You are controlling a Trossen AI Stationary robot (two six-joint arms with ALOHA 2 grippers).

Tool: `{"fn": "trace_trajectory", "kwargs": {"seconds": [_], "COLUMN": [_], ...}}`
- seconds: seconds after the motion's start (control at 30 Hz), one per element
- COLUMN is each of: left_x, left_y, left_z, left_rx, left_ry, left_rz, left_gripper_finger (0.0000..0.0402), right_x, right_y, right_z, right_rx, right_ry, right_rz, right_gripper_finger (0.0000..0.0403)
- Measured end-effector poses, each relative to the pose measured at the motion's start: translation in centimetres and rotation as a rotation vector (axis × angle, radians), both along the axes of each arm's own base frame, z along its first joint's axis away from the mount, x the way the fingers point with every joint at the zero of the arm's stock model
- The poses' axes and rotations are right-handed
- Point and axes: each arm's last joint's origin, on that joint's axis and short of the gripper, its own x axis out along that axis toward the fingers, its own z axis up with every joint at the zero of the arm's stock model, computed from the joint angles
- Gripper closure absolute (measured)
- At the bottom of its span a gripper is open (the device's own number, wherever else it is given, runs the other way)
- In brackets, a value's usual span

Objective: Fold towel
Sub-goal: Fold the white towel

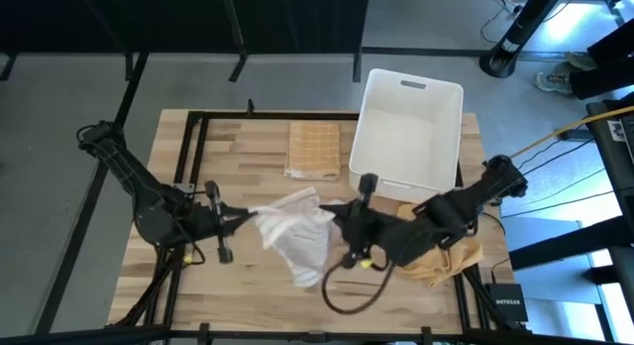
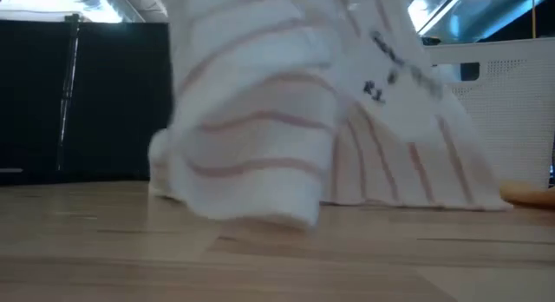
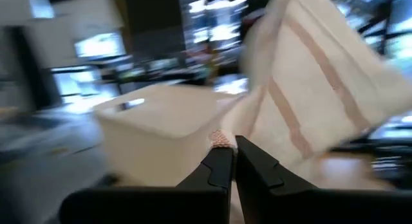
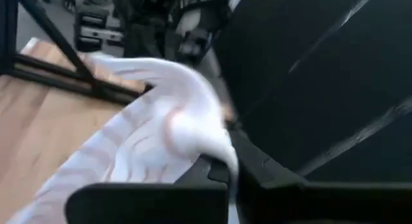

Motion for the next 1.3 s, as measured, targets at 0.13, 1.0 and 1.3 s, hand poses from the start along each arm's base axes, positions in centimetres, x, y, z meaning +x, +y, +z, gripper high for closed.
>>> {"fn": "trace_trajectory", "kwargs": {"seconds": [0.13, 1.0, 1.3], "left_x": [-0.3, 5.7, 7.7], "left_y": [0.6, 2.9, 4.6], "left_z": [-1.1, -7.3, -9.2], "left_rx": [0.072, -0.236, -0.373], "left_ry": [0.073, 0.242, 0.251], "left_rz": [0.207, 0.029, 0.115], "left_gripper_finger": [0.0397, 0.0396, 0.0396], "right_x": [-0.5, -0.9, -1.0], "right_y": [-0.9, -1.4, 2.0], "right_z": [-2.0, -23.0, -18.6], "right_rx": [0.139, 0.393, 0.209], "right_ry": [0.136, 0.567, 0.438], "right_rz": [-0.050, -0.167, -0.036], "right_gripper_finger": [0.0399, 0.0354, 0.0218]}}
